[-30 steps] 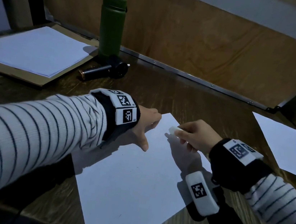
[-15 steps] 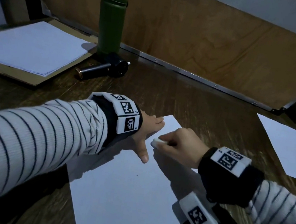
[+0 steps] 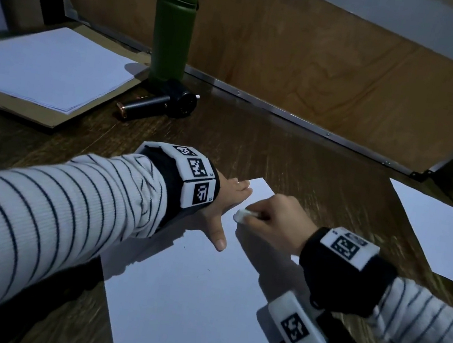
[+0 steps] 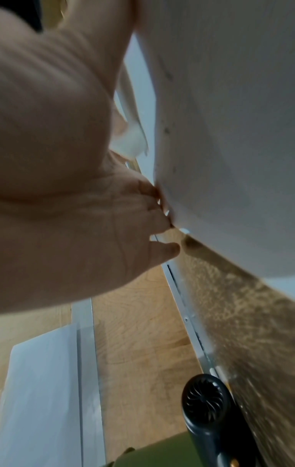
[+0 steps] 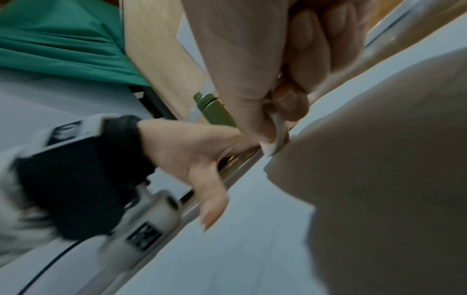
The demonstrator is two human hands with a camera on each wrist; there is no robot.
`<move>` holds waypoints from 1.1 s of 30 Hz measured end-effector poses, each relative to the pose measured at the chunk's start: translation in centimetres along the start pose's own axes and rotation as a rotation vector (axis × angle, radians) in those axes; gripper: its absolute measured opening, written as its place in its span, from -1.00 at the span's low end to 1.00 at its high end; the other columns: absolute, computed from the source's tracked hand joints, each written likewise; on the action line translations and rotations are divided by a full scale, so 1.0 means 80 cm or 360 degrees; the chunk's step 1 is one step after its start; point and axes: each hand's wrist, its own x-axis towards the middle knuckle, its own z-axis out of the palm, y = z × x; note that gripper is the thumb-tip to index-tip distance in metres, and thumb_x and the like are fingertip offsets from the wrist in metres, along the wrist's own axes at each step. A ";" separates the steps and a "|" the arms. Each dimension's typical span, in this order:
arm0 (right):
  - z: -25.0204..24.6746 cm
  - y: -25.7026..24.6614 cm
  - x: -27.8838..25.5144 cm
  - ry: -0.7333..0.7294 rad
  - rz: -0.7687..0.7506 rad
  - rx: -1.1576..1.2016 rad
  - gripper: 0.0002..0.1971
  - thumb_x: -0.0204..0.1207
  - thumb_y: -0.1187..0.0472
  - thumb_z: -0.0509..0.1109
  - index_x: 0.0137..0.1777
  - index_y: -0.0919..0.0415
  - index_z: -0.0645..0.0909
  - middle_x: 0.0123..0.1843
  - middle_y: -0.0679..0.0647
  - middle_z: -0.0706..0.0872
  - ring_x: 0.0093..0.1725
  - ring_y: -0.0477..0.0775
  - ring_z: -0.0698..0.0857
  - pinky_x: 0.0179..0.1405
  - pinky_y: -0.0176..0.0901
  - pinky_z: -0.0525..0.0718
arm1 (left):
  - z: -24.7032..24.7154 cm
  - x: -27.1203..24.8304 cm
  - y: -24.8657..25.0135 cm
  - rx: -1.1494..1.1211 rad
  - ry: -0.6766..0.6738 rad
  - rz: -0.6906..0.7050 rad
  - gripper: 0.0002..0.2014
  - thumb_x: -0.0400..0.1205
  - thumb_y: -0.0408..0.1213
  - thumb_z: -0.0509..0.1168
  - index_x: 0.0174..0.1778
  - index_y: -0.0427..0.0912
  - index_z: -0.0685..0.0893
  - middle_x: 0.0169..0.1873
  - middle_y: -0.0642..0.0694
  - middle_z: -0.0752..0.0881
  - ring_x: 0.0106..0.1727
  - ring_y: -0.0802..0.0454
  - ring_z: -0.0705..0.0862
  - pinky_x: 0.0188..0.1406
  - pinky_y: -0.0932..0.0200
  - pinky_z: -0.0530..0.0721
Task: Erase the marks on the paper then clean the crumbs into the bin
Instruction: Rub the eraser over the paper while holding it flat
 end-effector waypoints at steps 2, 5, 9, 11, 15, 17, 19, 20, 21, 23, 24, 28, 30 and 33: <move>-0.005 0.015 0.015 0.0148 0.0184 -0.0002 -0.64 0.48 0.16 0.30 -0.54 0.26 0.46 -0.57 0.11 0.36 -0.45 0.16 0.33 -0.51 -0.18 0.30 | 0.000 -0.001 0.001 -0.0008 0.0003 -0.0003 0.22 0.36 0.30 0.39 0.64 -0.12 -0.33 0.66 -0.05 -0.27 0.68 -0.02 -0.20 0.62 -0.11 -0.07; -0.009 0.025 0.028 0.0280 0.0347 0.0030 -0.58 0.47 0.21 0.24 -0.63 0.16 0.31 -0.57 0.07 0.34 -0.43 0.14 0.33 -0.51 -0.17 0.31 | -0.001 -0.004 0.003 0.0006 -0.0004 -0.0029 0.22 0.37 0.30 0.39 0.64 -0.10 -0.33 0.66 -0.03 -0.28 0.68 -0.02 -0.20 0.62 -0.12 -0.06; 0.005 -0.001 0.003 0.0087 -0.0032 -0.0020 -0.54 0.54 0.12 0.28 -0.60 0.08 0.30 -0.62 0.00 0.32 -0.55 0.01 0.32 -0.54 -0.35 0.22 | -0.002 -0.003 0.002 -0.0010 -0.0019 -0.0010 0.22 0.37 0.29 0.39 0.64 -0.11 -0.34 0.66 -0.05 -0.28 0.68 -0.03 -0.21 0.61 -0.16 -0.06; 0.009 -0.001 -0.003 0.0047 -0.0078 -0.0034 -0.54 0.54 0.08 0.30 -0.59 0.10 0.29 -0.62 0.03 0.31 -0.56 0.03 0.31 -0.50 -0.29 0.24 | -0.002 -0.003 0.003 0.0007 -0.0035 -0.0019 0.21 0.37 0.30 0.37 0.64 -0.11 -0.34 0.66 -0.05 -0.29 0.68 -0.04 -0.22 0.61 -0.18 -0.04; -0.002 0.024 0.019 0.0216 0.0279 0.0014 -0.59 0.46 0.19 0.26 -0.59 0.21 0.29 -0.56 0.11 0.28 -0.46 0.12 0.25 -0.48 -0.08 0.27 | -0.003 -0.007 0.006 0.0003 -0.0027 -0.0034 0.20 0.38 0.28 0.38 0.64 -0.10 -0.33 0.66 -0.04 -0.29 0.68 -0.04 -0.20 0.61 -0.15 -0.03; -0.004 0.024 0.023 0.0246 0.0349 0.0018 -0.59 0.47 0.22 0.24 -0.60 0.20 0.27 -0.57 0.10 0.26 -0.46 0.10 0.22 -0.50 -0.10 0.24 | -0.004 -0.008 0.006 0.0006 -0.0021 -0.0040 0.20 0.39 0.28 0.38 0.64 -0.10 -0.33 0.66 -0.04 -0.28 0.68 -0.04 -0.20 0.61 -0.15 -0.04; 0.002 0.011 0.012 0.0219 0.0226 0.0016 -0.63 0.47 0.22 0.23 -0.57 0.24 0.35 -0.57 0.09 0.29 -0.49 0.08 0.24 -0.47 -0.11 0.25 | -0.003 -0.007 0.006 0.0008 -0.0017 -0.0031 0.20 0.39 0.27 0.38 0.64 -0.12 -0.34 0.66 -0.05 -0.28 0.68 -0.03 -0.21 0.62 -0.14 -0.06; 0.007 0.003 0.004 0.0170 0.0114 0.0037 -0.64 0.49 0.19 0.24 -0.53 0.27 0.41 -0.57 0.10 0.32 -0.51 0.07 0.26 -0.44 -0.12 0.27 | -0.004 -0.008 0.006 0.0008 -0.0017 -0.0029 0.20 0.39 0.27 0.38 0.64 -0.12 -0.34 0.66 -0.06 -0.29 0.68 -0.03 -0.21 0.62 -0.14 -0.07; 0.012 -0.004 -0.005 0.0116 0.0008 0.0059 -0.63 0.51 0.14 0.26 -0.49 0.31 0.48 -0.56 0.11 0.37 -0.51 0.07 0.29 -0.42 -0.12 0.29 | -0.004 -0.008 0.006 0.0010 -0.0018 -0.0034 0.20 0.39 0.28 0.38 0.63 -0.12 -0.34 0.66 -0.06 -0.29 0.68 -0.04 -0.21 0.62 -0.14 -0.06; 0.015 -0.007 -0.013 0.0053 -0.0061 0.0066 -0.62 0.53 0.07 0.29 -0.40 0.35 0.58 -0.51 0.19 0.49 -0.49 0.09 0.36 -0.38 -0.11 0.35 | -0.004 -0.008 0.006 0.0003 -0.0023 -0.0041 0.20 0.39 0.28 0.37 0.64 -0.12 -0.34 0.65 -0.06 -0.30 0.68 -0.06 -0.19 0.61 -0.15 -0.04; 0.012 -0.002 -0.009 0.0073 -0.0005 0.0055 -0.64 0.52 0.06 0.30 -0.40 0.30 0.63 -0.50 0.20 0.52 -0.46 0.11 0.40 -0.38 -0.11 0.37 | -0.004 -0.008 0.006 -0.0012 -0.0021 -0.0035 0.21 0.39 0.28 0.38 0.64 -0.13 -0.34 0.65 -0.06 -0.30 0.68 -0.05 -0.20 0.61 -0.14 -0.05; -0.005 0.024 0.018 0.0256 0.0363 0.0014 -0.59 0.45 0.22 0.27 -0.62 0.22 0.30 -0.58 0.09 0.28 -0.39 0.17 0.29 -0.52 -0.14 0.28 | 0.000 -0.005 0.004 -0.0025 -0.0004 -0.0017 0.24 0.36 0.29 0.39 0.63 -0.14 -0.34 0.66 -0.05 -0.28 0.68 -0.01 -0.21 0.62 -0.13 -0.06; -0.006 0.023 0.021 0.0284 0.0402 0.0007 -0.55 0.46 0.23 0.25 -0.64 0.18 0.22 -0.58 0.08 0.24 -0.42 0.14 0.26 -0.54 -0.15 0.24 | -0.001 -0.006 0.004 -0.0020 -0.0004 -0.0026 0.24 0.36 0.29 0.40 0.64 -0.14 -0.34 0.66 -0.05 -0.29 0.68 -0.01 -0.21 0.61 -0.13 -0.07; 0.003 0.007 0.005 0.0187 0.0164 0.0034 -0.56 0.51 0.15 0.26 -0.60 0.17 0.32 -0.59 0.05 0.32 -0.50 0.07 0.31 -0.49 -0.14 0.28 | -0.001 -0.007 0.006 -0.0014 0.0015 -0.0016 0.23 0.37 0.28 0.40 0.64 -0.17 -0.33 0.66 -0.08 -0.28 0.68 -0.03 -0.22 0.61 -0.14 -0.07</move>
